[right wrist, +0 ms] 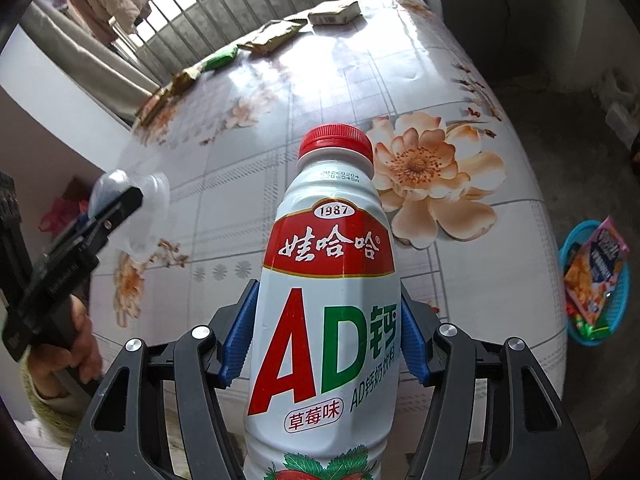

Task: Collect trash
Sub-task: 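Grasp the clear plastic cup with the left tool while the right tool holds the bottle, then carry the cup and bottle over the blue wastebasket with both tools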

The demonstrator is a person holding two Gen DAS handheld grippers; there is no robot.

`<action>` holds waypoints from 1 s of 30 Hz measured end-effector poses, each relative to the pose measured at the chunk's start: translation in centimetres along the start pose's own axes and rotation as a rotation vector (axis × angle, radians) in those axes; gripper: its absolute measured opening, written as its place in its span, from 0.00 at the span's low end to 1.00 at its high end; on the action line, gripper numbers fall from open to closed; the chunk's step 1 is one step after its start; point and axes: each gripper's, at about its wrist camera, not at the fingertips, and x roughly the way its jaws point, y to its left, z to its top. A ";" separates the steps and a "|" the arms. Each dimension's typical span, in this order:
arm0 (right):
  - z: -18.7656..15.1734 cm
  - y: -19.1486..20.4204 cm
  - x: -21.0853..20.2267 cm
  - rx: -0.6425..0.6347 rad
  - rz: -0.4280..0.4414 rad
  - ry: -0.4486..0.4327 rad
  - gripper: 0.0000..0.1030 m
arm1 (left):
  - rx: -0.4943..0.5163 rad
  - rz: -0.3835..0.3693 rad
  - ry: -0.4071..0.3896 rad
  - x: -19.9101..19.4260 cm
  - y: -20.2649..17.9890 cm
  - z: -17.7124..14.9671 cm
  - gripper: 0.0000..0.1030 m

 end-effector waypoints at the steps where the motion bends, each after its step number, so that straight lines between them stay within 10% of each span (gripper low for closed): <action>1: 0.0 0.0 -0.2 0.005 0.005 -0.005 0.57 | 0.002 -0.005 -0.005 -0.2 -0.1 0.1 0.65; 19: -0.9 -5.3 -5.7 0.191 0.212 -0.174 0.57 | 0.083 -0.113 -0.066 -3.2 -5.8 2.5 0.65; 30: -7.9 -19.0 -14.2 0.475 0.142 -0.325 0.57 | 0.291 -0.369 -0.013 -2.4 -22.2 4.6 0.65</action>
